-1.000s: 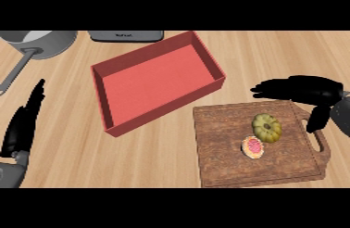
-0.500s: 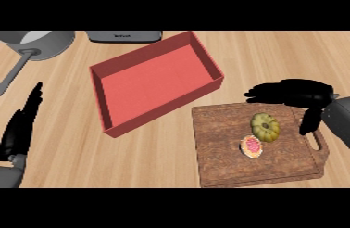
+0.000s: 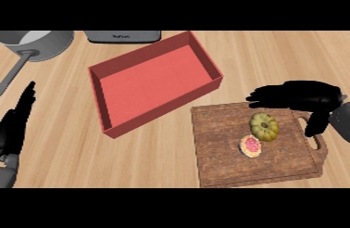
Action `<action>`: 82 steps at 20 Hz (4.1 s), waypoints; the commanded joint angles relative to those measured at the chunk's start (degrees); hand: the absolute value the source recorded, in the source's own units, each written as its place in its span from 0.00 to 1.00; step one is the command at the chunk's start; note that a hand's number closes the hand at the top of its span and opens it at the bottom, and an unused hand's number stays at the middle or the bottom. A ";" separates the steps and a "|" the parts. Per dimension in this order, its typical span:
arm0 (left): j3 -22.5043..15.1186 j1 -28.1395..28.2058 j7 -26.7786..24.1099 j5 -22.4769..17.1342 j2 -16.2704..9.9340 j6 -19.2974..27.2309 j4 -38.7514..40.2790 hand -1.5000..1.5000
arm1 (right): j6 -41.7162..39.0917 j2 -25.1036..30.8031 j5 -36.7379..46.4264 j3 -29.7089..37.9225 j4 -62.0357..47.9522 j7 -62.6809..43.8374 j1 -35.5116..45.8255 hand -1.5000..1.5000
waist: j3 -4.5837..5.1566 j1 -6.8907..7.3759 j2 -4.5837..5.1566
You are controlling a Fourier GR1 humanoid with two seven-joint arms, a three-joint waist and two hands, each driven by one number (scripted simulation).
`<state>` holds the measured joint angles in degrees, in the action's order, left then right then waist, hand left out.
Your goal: Pick the squash from the cutting board and place it in the cardboard box
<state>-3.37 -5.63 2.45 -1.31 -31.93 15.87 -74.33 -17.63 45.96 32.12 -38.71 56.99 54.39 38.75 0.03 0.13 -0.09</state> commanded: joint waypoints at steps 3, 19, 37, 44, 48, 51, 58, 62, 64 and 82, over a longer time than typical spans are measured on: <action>1.94 1.04 -1.71 0.62 1.06 -1.39 1.44 0.50 | -6.00 -0.97 3.42 -0.05 3.49 -2.04 -2.39 0.00 | 0.00 -0.04 0.04; 2.76 0.59 0.86 5.57 3.96 -0.81 -0.92 0.50 | 9.69 -14.00 7.85 10.61 1.02 -16.50 -8.56 1.00 | -0.02 -0.48 0.09; 5.75 3.52 0.70 3.58 1.91 -2.12 -0.77 0.50 | 26.27 -24.46 22.53 16.72 31.49 -87.57 -13.74 1.00 | 0.33 -4.00 -1.63; 4.53 1.10 -1.08 4.85 4.62 -2.67 1.12 0.50 | 12.61 -29.17 28.35 11.56 49.25 -98.80 -9.28 1.00 | 0.06 -0.88 -0.15; 4.62 1.83 0.69 5.23 3.70 -4.23 -2.28 0.50 | 11.18 -38.69 27.83 11.63 44.12 -101.86 -2.83 1.00 | -0.02 0.41 -0.02; 3.70 -0.23 0.97 6.66 5.37 -3.50 -0.93 0.50 | 14.23 -44.89 28.40 13.26 37.11 -102.52 2.67 1.00 | -0.02 0.58 0.12; 3.83 -2.01 1.57 7.73 5.54 -3.94 -0.94 0.50 | 23.24 -45.87 20.09 23.58 15.95 -102.30 20.40 1.00 | -0.01 1.90 0.50; 5.69 -2.01 1.14 6.09 4.55 -5.87 -1.26 0.50 | 31.85 -45.92 14.44 21.46 4.23 -101.30 24.18 1.00 | 0.01 2.60 0.67; 5.68 -3.70 0.79 6.38 4.21 -7.12 1.18 0.50 | 33.87 -45.94 11.13 22.39 -0.83 -99.81 28.36 1.00 | 0.04 2.44 0.78; 2.06 -6.83 1.07 10.33 9.02 -4.87 0.64 0.50 | 47.72 -45.96 -3.51 28.31 -35.02 -88.23 37.08 0.00 | 0.09 6.58 2.27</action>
<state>-0.27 -11.50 5.13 7.77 -24.69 9.97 -75.57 28.82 0.01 33.01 -10.63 25.20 -35.40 75.23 0.08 5.93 1.89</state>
